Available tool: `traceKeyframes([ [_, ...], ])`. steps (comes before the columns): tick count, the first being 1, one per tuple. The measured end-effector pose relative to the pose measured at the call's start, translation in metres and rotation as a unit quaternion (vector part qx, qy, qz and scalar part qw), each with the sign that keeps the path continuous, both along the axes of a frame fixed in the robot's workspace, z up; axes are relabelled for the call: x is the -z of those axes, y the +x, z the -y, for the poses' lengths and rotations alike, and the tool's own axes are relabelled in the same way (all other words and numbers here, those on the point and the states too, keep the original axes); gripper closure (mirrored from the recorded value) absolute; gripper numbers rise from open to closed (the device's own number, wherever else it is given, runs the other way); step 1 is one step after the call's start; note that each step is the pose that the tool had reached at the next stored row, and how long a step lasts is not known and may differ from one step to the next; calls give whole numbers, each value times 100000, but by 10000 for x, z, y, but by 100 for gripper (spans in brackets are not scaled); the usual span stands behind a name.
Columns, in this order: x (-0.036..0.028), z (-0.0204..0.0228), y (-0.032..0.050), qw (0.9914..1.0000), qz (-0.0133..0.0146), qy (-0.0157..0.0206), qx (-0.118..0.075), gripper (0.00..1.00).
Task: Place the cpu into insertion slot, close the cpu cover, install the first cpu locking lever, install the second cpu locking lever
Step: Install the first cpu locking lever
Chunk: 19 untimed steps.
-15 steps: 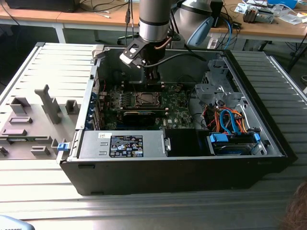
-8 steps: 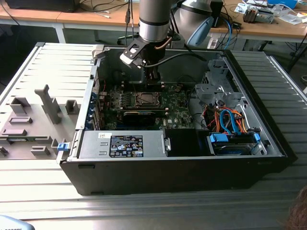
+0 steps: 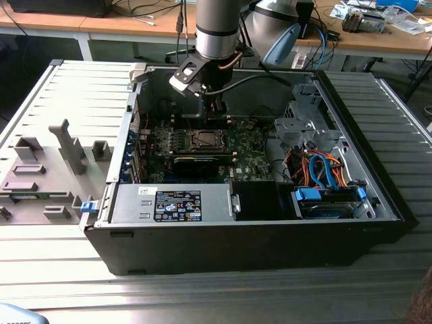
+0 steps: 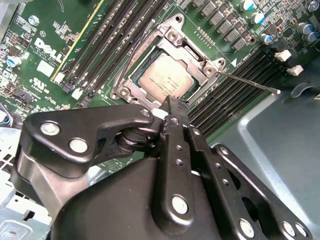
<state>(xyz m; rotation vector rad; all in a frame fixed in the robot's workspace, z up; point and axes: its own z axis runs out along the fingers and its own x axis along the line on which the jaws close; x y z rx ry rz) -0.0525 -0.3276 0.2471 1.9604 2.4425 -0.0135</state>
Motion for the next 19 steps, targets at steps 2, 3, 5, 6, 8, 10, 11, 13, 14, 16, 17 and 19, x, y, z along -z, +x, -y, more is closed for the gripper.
traceKeyframes([
  [2, 0, 0, 0, 100000, 0, 0, -272, 89],
  [3, 0, 0, 0, 99999, 2, -1, -430, 89],
  [5, 0, 0, 0, 99998, 2, 0, -654, 89],
  [6, 0, 0, 0, 99997, 0, 0, -733, 89],
  [8, 0, 0, 0, 99996, -4, -2, -937, 89],
  [10, 0, 0, 0, 99993, 1, -2, -1185, 89],
  [11, 0, 0, 0, 99991, 3, -2, -1347, 89],
  [13, 0, 0, 0, 99987, 0, 0, -1614, 89],
  [14, 0, 0, 0, 99986, 0, 0, -1696, 89],
  [16, 0, 0, 0, 99952, 2, 0, -3111, 89],
  [17, 0, 0, 0, 99924, -2, -1, -3906, 89],
  [19, 0, 0, 0, 99880, 0, -2, -4905, 89],
])
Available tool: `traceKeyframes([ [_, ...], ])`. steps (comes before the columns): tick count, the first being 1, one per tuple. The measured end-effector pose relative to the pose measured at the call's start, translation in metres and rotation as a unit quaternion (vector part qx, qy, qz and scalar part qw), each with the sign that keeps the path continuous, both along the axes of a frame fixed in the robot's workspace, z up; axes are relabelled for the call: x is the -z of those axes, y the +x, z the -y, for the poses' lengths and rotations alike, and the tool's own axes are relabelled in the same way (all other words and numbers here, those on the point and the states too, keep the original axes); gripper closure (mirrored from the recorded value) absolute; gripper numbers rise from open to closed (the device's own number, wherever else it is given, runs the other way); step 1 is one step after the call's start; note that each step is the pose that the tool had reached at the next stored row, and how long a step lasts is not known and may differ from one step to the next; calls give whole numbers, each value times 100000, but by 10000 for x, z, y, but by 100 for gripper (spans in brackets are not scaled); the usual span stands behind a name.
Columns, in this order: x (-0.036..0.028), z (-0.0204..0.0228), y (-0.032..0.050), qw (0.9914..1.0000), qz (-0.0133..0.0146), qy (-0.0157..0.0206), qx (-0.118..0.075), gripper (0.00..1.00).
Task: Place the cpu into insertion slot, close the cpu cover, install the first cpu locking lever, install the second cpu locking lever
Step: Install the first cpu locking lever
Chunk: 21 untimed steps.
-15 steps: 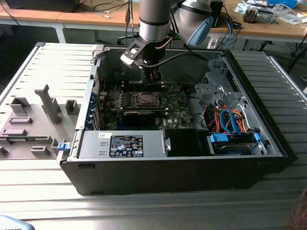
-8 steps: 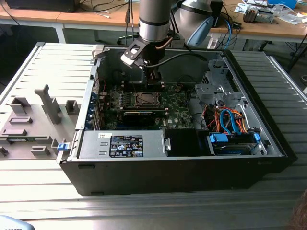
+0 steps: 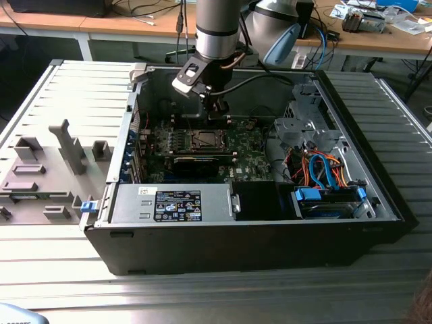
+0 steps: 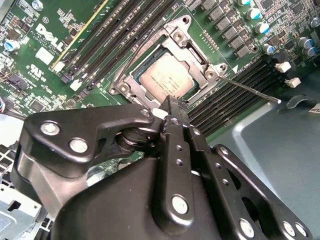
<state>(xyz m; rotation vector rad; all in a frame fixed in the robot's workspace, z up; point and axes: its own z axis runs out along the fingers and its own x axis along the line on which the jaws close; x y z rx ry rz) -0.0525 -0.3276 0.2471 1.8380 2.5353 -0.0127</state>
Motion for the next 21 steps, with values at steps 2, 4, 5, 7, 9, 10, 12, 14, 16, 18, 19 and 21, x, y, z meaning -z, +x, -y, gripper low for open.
traceKeyframes([
  [2, 0, 0, 0, 100000, 1, -1, -186, 89],
  [4, 0, 0, 0, 99999, 1, 0, -321, 89],
  [5, 0, 0, 0, 99999, 0, 1, -416, 89],
  [7, 0, 0, 0, 99998, 1, 0, -564, 89],
  [9, 0, 0, 0, 99997, 1, 2, -745, 89],
  [10, 0, 0, 0, 99997, 0, 2, -814, 89],
  [12, 0, 0, 0, 99995, -1, -1, -1016, 89],
  [14, 0, 0, 0, 99993, 2, 1, -1200, 89],
  [16, 0, 0, 0, 99990, 2, 2, -1409, 89],
  [18, 0, 0, 0, 99986, 1, 1, -1653, 89],
  [19, 0, 0, 0, 99985, 3, 1, -1730, 89],
  [21, 0, 0, 0, 99982, 4, 1, -1876, 89],
])
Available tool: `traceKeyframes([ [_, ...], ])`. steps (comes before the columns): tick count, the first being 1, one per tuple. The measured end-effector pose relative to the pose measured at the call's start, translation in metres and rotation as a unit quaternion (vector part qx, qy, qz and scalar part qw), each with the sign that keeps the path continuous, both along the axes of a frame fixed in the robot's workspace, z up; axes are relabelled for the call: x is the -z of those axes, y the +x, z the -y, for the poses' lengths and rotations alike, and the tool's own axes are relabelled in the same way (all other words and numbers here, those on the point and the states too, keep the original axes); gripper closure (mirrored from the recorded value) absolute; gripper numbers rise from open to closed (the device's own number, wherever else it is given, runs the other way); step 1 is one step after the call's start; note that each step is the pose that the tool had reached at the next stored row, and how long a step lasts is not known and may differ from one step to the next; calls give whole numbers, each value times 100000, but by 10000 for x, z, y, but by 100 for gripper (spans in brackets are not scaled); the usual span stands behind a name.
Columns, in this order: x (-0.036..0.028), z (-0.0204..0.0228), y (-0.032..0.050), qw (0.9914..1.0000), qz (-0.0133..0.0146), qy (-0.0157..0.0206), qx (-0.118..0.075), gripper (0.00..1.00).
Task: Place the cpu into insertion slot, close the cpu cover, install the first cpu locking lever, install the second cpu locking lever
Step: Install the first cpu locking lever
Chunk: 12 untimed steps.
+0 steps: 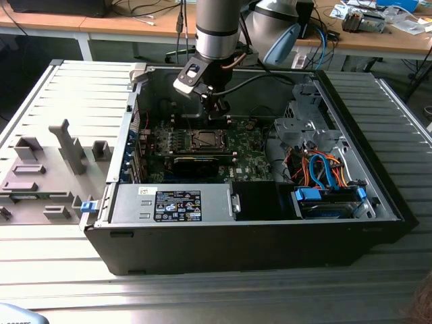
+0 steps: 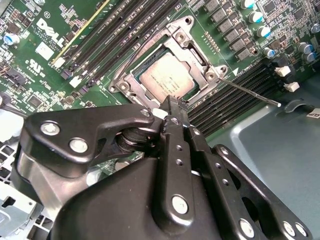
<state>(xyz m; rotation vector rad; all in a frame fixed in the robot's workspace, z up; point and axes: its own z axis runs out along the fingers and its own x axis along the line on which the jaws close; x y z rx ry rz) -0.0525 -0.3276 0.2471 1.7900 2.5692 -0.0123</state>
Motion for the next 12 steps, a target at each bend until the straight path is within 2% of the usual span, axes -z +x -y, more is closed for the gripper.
traceKeyframes([
  [12, 0, 0, 0, 99995, -2, 0, -995, 89],
])
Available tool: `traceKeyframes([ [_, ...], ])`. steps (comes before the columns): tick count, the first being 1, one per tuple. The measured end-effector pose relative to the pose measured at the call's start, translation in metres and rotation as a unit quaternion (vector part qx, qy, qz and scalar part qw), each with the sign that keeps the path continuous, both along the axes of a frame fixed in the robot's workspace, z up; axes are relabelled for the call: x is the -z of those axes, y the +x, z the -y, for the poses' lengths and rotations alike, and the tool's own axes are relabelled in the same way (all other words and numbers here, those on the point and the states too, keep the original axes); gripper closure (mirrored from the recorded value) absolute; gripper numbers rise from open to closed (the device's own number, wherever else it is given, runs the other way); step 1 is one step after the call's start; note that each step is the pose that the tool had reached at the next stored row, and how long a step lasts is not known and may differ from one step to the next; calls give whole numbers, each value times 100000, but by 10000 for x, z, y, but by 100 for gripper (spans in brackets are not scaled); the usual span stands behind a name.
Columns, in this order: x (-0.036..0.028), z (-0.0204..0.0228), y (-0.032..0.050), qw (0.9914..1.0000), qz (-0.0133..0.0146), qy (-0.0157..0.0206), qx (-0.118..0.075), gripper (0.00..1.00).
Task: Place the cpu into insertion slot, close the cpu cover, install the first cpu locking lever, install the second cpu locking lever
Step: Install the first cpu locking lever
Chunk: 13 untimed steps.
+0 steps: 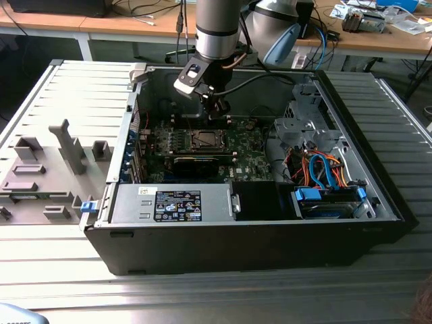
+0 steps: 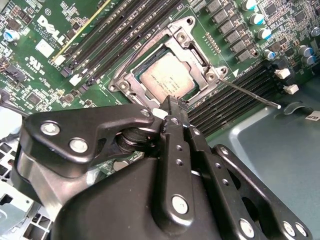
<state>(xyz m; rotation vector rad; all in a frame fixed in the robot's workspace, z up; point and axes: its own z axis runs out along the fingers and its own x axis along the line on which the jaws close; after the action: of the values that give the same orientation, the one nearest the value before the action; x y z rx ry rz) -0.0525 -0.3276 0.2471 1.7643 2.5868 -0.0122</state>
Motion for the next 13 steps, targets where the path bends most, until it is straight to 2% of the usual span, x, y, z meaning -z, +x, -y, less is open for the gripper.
traceKeyframes([
  [13, 0, 0, 0, 99996, 0, -3, -914, 89],
])
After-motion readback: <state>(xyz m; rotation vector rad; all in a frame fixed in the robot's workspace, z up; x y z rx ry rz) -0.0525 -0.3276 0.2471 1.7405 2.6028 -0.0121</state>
